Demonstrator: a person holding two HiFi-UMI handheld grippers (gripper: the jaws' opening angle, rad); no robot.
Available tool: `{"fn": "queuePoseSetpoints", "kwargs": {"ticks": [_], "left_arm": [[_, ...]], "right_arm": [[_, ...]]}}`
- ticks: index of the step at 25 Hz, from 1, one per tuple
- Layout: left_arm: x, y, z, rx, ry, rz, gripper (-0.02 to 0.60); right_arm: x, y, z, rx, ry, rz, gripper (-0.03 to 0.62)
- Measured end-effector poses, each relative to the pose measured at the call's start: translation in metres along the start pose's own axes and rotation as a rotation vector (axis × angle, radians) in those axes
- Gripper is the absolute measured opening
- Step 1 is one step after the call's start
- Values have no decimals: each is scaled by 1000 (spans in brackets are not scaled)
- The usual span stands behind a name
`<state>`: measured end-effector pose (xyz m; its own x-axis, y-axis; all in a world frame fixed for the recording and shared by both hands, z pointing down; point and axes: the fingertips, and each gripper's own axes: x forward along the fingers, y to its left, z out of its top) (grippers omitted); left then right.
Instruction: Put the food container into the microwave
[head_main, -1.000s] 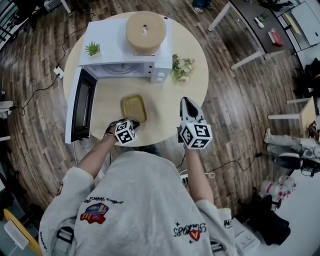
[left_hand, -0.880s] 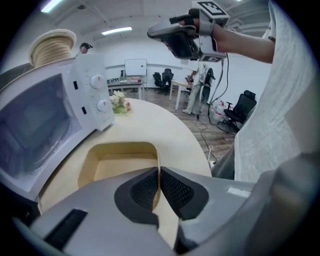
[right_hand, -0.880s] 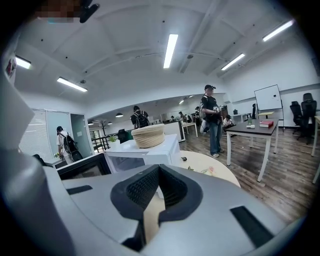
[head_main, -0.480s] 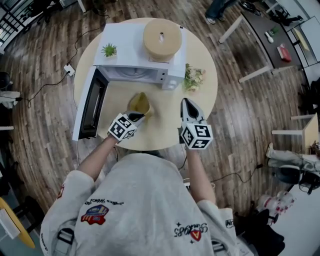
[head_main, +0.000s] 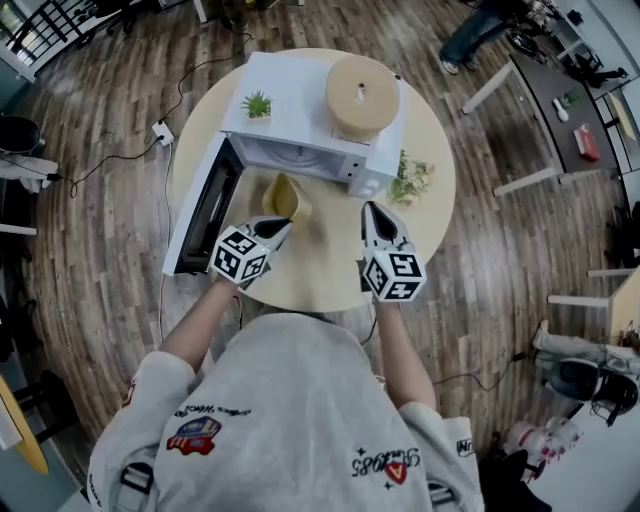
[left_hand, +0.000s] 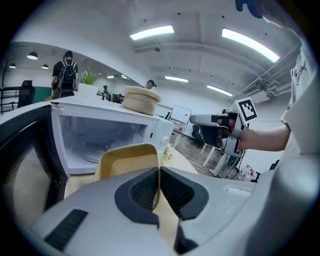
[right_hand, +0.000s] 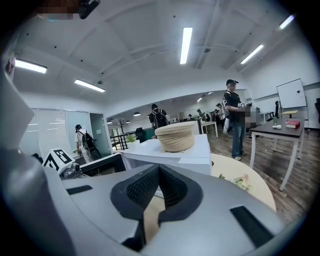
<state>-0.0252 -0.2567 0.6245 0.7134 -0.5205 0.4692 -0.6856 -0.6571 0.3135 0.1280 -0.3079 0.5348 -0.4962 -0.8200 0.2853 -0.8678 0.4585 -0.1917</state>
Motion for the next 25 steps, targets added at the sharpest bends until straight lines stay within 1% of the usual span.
{"fn": "queuePoseSetpoints", "kwargs": {"ticks": [5, 10, 14, 19, 25], "left_arm": [[-22, 14, 13, -15, -53, 50, 14], [-33, 24, 13, -14, -58, 77, 14], [-37, 30, 15, -7, -60, 90, 14], [-34, 38, 15, 36, -36, 100, 14], [-23, 43, 18, 131, 26, 97, 14]], "right_arm": [[15, 16, 4, -16, 2, 44, -5], [26, 31, 8, -39, 9, 81, -5], [31, 36, 7, -41, 13, 94, -5], [35, 37, -1, -41, 28, 99, -5], [31, 30, -8, -29, 42, 82, -5]]}}
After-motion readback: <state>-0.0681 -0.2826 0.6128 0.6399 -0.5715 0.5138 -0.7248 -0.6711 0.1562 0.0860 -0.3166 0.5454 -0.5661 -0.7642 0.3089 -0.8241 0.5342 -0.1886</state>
